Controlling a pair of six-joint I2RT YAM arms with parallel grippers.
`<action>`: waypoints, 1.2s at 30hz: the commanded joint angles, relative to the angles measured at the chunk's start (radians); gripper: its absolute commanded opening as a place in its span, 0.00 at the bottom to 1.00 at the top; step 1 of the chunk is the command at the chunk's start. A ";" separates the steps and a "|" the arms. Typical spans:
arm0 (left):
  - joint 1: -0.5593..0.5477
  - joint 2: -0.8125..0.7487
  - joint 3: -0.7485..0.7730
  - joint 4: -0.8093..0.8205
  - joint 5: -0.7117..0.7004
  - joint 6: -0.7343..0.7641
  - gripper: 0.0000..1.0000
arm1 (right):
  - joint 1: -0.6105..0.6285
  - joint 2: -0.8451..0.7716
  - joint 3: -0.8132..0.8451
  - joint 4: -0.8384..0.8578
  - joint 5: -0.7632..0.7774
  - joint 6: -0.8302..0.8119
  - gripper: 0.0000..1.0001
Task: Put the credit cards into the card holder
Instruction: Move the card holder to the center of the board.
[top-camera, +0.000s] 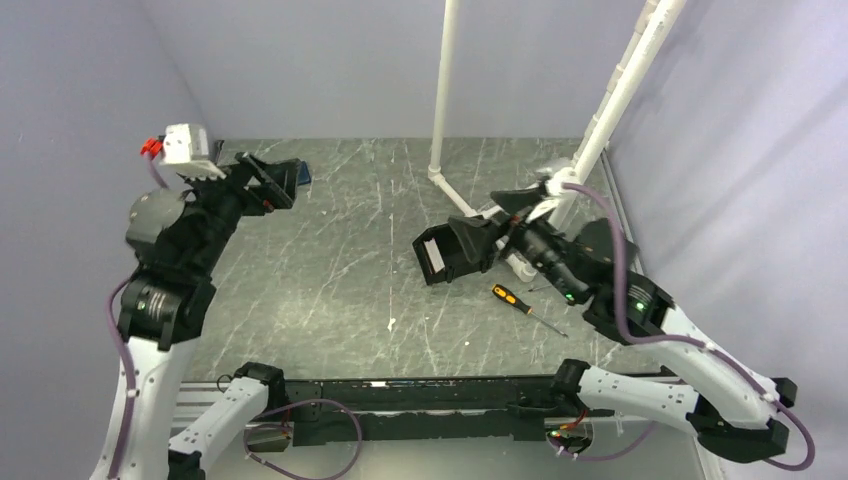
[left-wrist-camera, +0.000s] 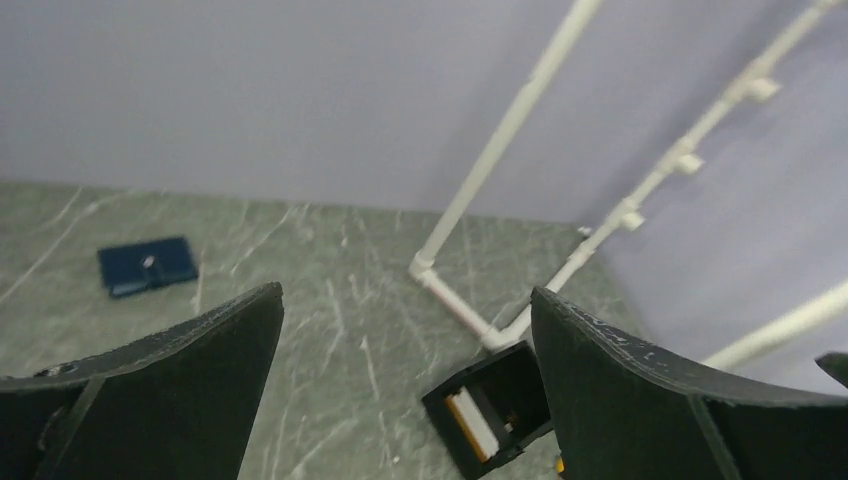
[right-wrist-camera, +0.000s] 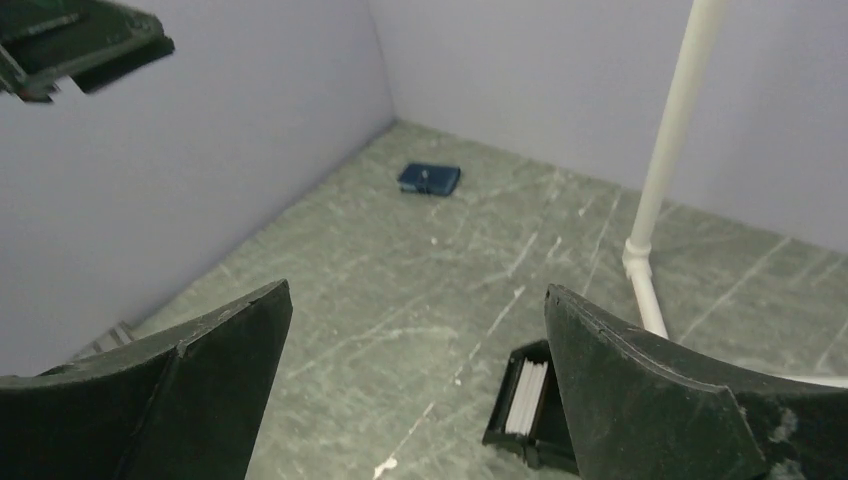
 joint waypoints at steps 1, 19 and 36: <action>0.004 0.091 0.038 -0.148 -0.155 -0.036 0.99 | 0.005 0.087 0.033 -0.051 0.062 0.040 1.00; 0.525 0.660 -0.184 0.143 0.384 -0.507 0.99 | -0.004 0.625 0.246 -0.478 0.145 0.255 1.00; 0.602 1.385 -0.088 0.907 0.333 -0.641 0.85 | -0.009 0.400 0.086 -0.302 0.034 0.110 1.00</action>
